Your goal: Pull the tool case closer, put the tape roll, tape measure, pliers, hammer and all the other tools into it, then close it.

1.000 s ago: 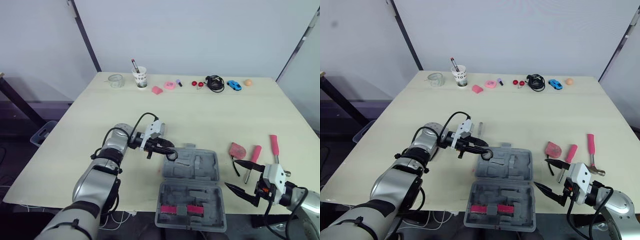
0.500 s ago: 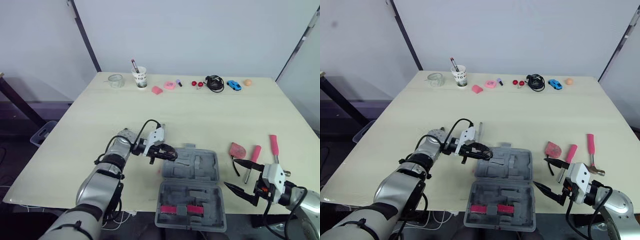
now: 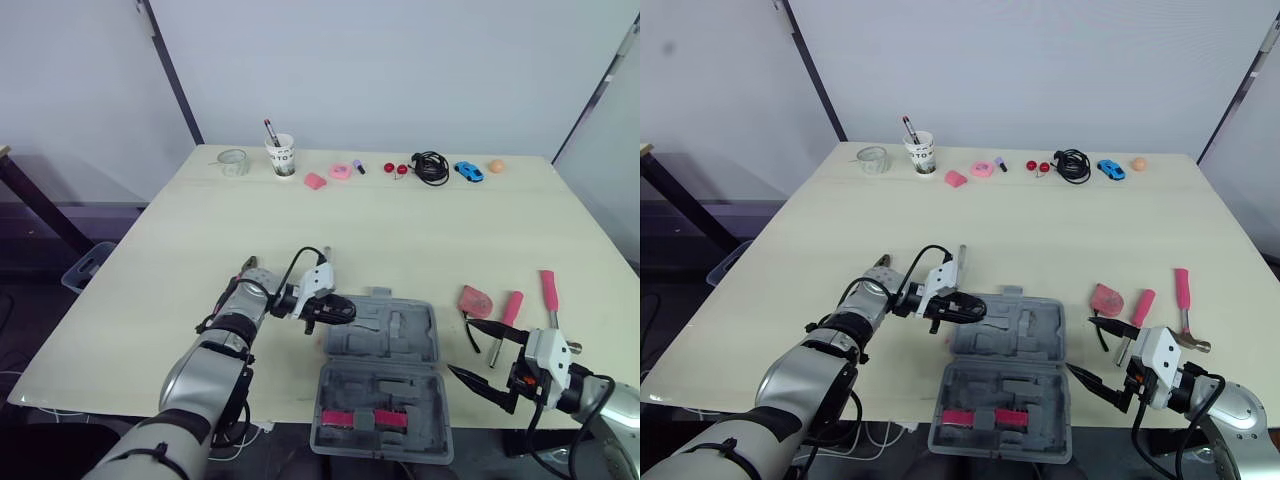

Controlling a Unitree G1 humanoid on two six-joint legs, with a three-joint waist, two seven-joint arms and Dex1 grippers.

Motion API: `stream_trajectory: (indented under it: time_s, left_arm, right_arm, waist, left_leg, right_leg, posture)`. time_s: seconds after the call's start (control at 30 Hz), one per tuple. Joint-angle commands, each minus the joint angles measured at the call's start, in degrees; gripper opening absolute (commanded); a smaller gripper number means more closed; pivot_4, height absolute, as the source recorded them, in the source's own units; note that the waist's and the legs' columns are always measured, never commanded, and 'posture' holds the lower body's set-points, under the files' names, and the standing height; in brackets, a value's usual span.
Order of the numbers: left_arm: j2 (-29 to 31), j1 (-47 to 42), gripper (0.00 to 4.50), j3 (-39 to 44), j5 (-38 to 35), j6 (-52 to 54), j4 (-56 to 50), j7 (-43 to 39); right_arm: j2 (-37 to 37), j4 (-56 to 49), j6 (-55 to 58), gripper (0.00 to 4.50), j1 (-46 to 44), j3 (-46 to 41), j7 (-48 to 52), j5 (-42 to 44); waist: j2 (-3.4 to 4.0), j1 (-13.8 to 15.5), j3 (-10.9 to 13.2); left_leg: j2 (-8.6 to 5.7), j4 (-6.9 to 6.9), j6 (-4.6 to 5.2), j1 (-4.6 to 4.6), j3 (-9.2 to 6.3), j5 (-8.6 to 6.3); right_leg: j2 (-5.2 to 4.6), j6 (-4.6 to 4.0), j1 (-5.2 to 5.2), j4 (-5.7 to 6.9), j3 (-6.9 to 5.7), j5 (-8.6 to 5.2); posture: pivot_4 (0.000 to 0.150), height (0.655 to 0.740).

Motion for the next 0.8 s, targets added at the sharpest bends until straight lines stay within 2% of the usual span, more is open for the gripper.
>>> stream_trajectory:
  time_s: [0.03, 0.27, 0.43, 0.57, 0.8]
  left_arm:
    - [0.6, 1.0, 1.5, 1.0, -0.4, -0.1, -0.1, -1.4]
    - [3.0, 2.8, 1.5, 6.6, -7.5, 2.2, -7.5, -6.5]
    - [6.0, 11.4, 1.5, 10.5, -15.2, 11.2, -25.8, -7.6]
    - [9.9, 20.9, 1.5, 14.0, -20.1, 20.0, -43.0, -3.1]
    - [15.0, 36.0, 1.5, 23.3, -26.6, 29.9, -61.1, 7.8]
  right_arm:
    - [-0.1, -1.6, -1.0, 4.5, 0.2, -0.7, -0.1, 0.9]
    - [0.9, -1.3, -0.1, 4.5, -0.8, -1.4, -0.4, 3.2]
    - [0.9, -0.9, 0.5, 4.5, -1.4, -2.0, 0.0, 5.0]
    - [1.0, -0.2, 1.4, 4.5, -1.7, -3.1, -0.4, 6.5]
    - [1.6, 1.8, 3.0, 4.5, -1.6, -6.9, -4.0, 7.8]
  waist:
    - [0.0, 0.0, 0.0]
    - [-0.02, -0.3, 0.0]
    - [0.0, -0.6, 0.0]
    - [0.0, -1.2, 0.0]
    - [0.03, -1.4, 0.0]
  left_leg:
    - [0.0, 0.0, 0.0, 0.0, 0.0, 0.0]
    - [0.01, 0.0, 0.0, -0.01, -0.02, 0.0]
    - [0.03, 0.0, 0.0, -0.02, 0.01, 0.0]
    - [0.08, -0.01, -0.01, -0.01, 0.0, 0.0]
    - [0.14, -0.01, -0.01, 0.09, -0.04, 0.0]
  right_leg:
    - [0.0, 0.0, 0.0, 0.0, 0.0, 0.0]
    - [0.0, -0.01, -0.02, 0.02, -0.01, 0.0]
    - [-0.01, -0.01, -0.02, 0.02, 0.01, 0.0]
    - [-0.02, -0.01, -0.02, 0.05, 0.0, 0.0]
    - [-0.06, -0.02, -0.01, 0.13, 0.02, 0.0]
  posture:
    - [0.15, 0.74]
    - [0.15, 0.74]
    - [0.15, 0.74]
    - [0.15, 0.74]
    - [0.15, 0.74]
